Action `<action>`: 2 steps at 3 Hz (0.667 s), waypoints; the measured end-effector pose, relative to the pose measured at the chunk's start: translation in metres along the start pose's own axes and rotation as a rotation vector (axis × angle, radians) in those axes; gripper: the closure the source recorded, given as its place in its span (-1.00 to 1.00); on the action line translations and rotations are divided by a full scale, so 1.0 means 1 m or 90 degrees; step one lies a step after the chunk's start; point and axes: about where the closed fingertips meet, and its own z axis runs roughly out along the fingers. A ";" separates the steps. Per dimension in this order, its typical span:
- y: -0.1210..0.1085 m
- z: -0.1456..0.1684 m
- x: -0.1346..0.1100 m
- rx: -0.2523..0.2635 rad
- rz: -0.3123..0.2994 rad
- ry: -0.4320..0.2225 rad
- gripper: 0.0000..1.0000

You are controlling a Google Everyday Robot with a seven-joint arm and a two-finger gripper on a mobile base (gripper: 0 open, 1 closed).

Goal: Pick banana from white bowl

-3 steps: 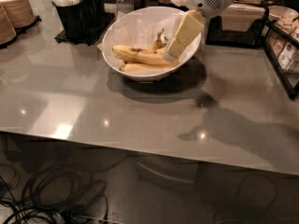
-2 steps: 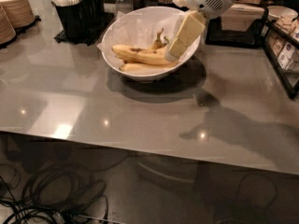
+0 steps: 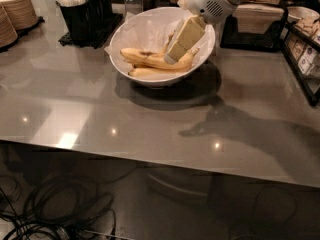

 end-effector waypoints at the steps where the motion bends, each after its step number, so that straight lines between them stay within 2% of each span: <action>1: -0.001 0.002 0.000 0.000 0.001 -0.001 -0.63; 2: -0.001 0.005 0.000 -0.001 0.002 -0.003 -0.48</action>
Offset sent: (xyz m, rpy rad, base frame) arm 0.0048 0.0034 -0.0053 0.0181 0.0009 -0.0099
